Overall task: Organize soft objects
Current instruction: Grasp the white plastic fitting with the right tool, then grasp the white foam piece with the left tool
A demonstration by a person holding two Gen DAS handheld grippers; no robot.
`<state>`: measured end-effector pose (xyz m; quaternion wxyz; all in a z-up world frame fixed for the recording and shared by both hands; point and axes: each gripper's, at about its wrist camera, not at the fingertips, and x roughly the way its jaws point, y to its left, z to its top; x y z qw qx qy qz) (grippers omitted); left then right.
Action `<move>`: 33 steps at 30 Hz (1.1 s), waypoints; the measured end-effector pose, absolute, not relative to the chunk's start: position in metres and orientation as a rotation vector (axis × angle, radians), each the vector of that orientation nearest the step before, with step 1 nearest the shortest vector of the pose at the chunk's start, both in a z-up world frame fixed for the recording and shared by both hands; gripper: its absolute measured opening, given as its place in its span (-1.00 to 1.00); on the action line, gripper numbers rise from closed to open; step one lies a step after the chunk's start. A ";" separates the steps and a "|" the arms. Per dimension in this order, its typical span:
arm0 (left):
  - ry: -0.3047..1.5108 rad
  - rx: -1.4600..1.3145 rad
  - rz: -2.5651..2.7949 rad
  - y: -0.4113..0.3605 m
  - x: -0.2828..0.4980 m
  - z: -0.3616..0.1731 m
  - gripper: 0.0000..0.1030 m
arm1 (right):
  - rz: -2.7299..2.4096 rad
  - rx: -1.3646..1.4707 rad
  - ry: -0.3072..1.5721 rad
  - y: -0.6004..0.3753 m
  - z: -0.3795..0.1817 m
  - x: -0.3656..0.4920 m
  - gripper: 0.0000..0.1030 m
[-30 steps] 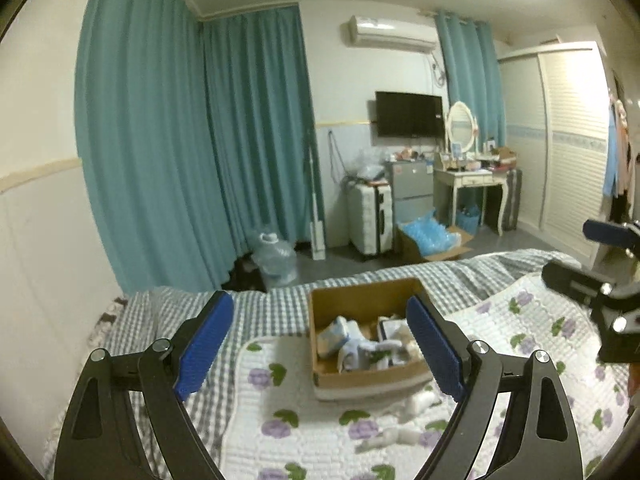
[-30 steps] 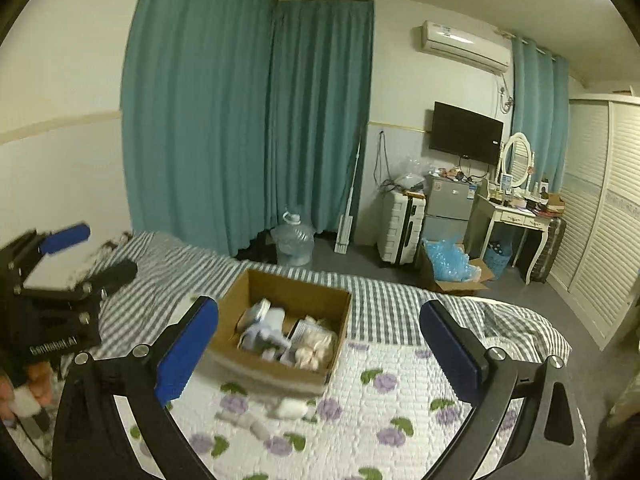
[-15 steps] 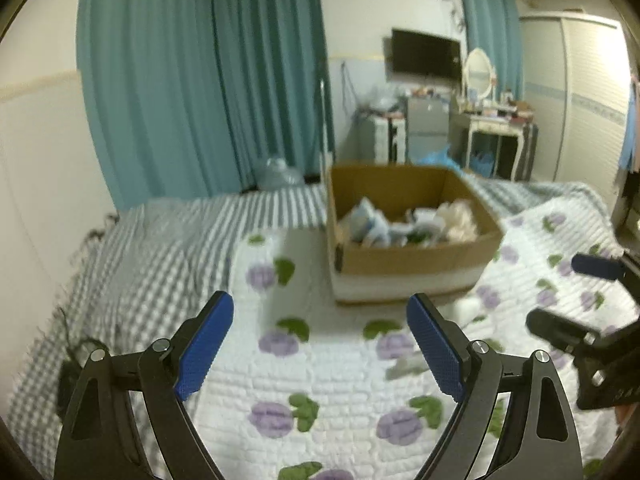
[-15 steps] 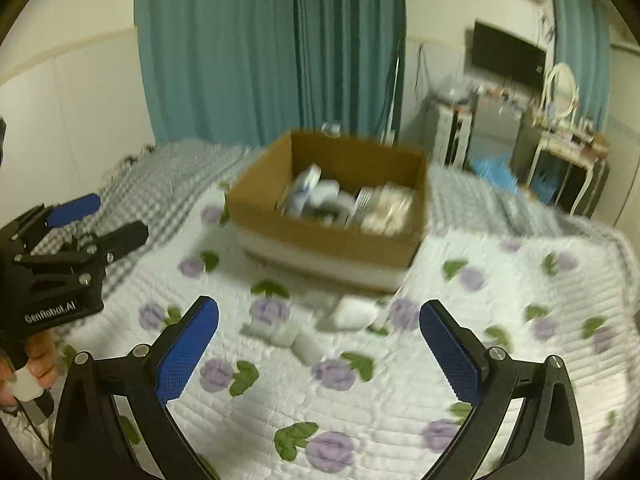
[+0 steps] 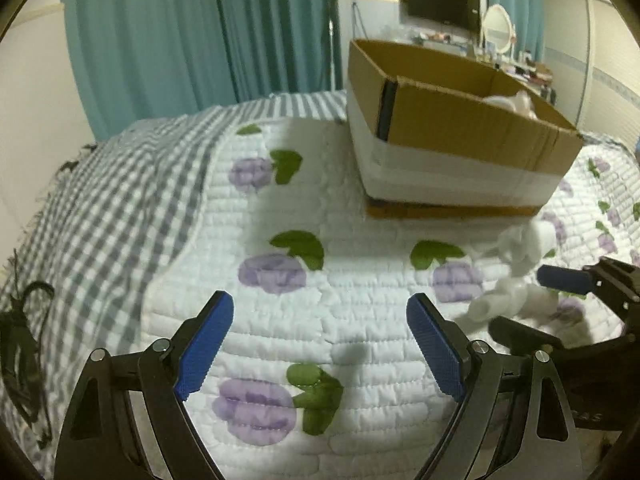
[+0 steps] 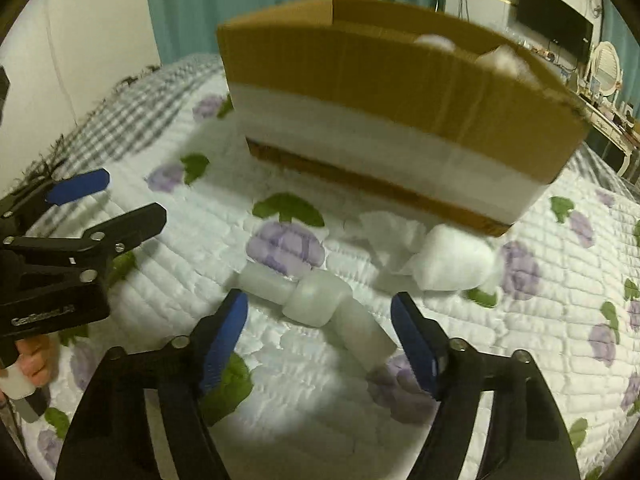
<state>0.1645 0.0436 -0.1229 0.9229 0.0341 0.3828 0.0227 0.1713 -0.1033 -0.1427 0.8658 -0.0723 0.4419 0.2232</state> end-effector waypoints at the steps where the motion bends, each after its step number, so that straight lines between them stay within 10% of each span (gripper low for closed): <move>1: 0.791 0.070 0.042 0.043 0.165 -0.125 0.74 | 0.468 -0.155 0.936 -0.101 -0.146 0.173 0.33; 10: 0.818 0.078 0.026 0.042 0.165 -0.137 0.74 | 0.462 -0.151 0.929 -0.104 -0.146 0.166 -0.48; 33: 0.761 0.127 -0.063 -0.061 0.163 -0.087 0.74 | 0.285 -0.183 0.769 -0.229 -0.048 0.162 -0.52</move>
